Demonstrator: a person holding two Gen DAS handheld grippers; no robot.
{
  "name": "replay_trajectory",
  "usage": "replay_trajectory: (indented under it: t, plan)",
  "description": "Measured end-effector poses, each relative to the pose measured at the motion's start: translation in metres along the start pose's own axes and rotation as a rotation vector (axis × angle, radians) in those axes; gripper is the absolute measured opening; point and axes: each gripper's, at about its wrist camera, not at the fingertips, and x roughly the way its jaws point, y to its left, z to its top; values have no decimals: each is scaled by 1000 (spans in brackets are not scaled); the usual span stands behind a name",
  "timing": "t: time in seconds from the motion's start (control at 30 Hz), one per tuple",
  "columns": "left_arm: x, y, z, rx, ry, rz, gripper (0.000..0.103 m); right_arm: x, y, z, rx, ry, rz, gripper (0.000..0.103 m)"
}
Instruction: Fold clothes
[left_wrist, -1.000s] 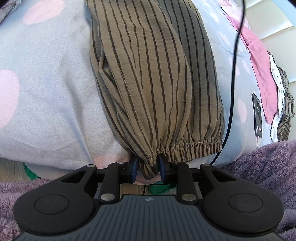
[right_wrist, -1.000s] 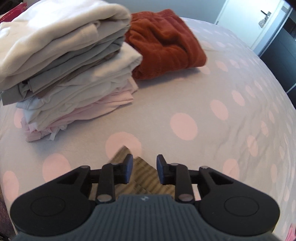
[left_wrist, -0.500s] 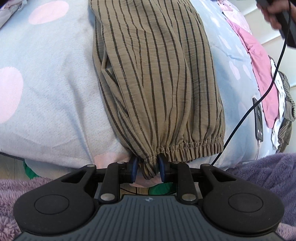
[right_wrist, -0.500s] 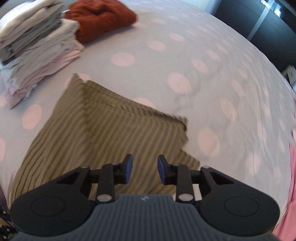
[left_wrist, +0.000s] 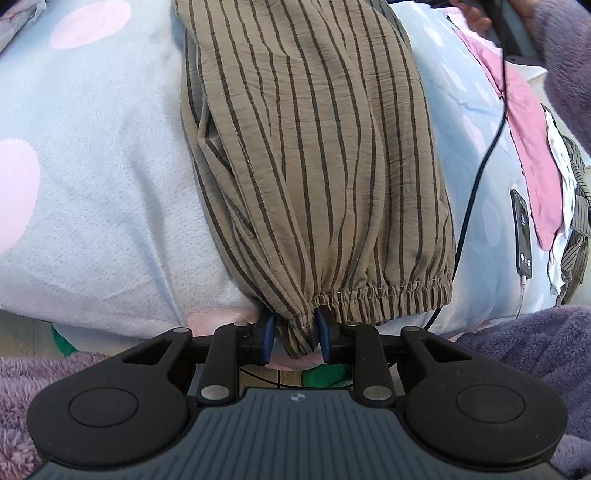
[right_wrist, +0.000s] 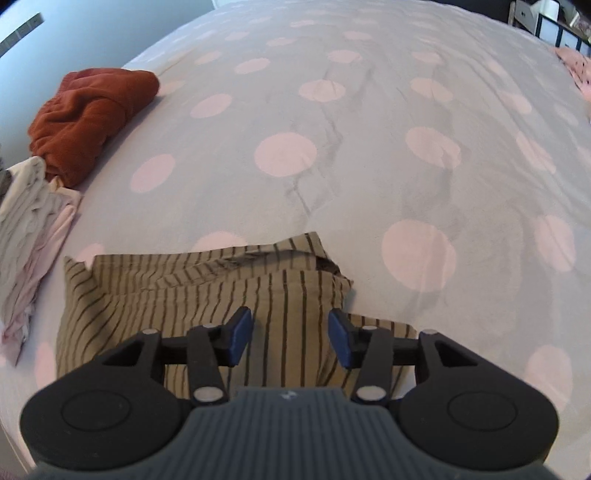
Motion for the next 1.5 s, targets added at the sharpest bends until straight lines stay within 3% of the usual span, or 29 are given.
replay_trajectory:
  t: [0.03, 0.07, 0.1, 0.2, 0.3, 0.53, 0.6, 0.7, 0.8, 1.07, 1.23, 1.4, 1.47, 1.5]
  plan:
    - [0, 1, 0, -4, 2, -7, 23, 6, -1, 1, 6, 11, -3, 48]
    - [-1, 3, 1, -4, 2, -11, 23, 10, -3, 1, 8, 21, 2, 38]
    - [-1, 3, 0, -1, 1, -14, 23, 11, -6, 1, 9, 26, 20, 8]
    - [-3, 8, 1, 2, 3, -26, 22, 3, -15, 1, 2, 10, 40, 4]
    - [-6, 16, 2, 6, 7, -35, 21, -7, -29, 5, 7, -15, -17, 3]
    - [-10, 20, -2, 9, 4, -40, 21, -1, -54, 2, 70, -13, -114, 4]
    - [-11, 19, -3, 5, 1, -41, 21, -7, -53, -1, 77, -42, -136, 10]
    - [-12, 17, -3, 0, -5, -43, 21, -26, -47, -8, 56, -71, -140, 31]
    - [-13, 14, -5, 11, -17, -40, 21, -53, -36, -24, -14, -84, -107, 31]
    - [-34, 10, -14, 31, -106, -51, 21, -133, -4, -124, -143, -113, 22, 35]
    - [-59, 3, -25, 70, -174, -10, 24, -174, 30, -193, -264, -136, 76, 42]
    - [-78, -20, -42, 235, -259, 88, 28, -194, 61, -249, -329, -125, 149, 47]
    - [-82, -35, -51, 346, -303, 145, 37, -196, 76, -268, -383, -126, 158, 48]
    - [-84, -42, -56, 402, -326, 173, 47, -198, 84, -279, -426, -130, 156, 48]
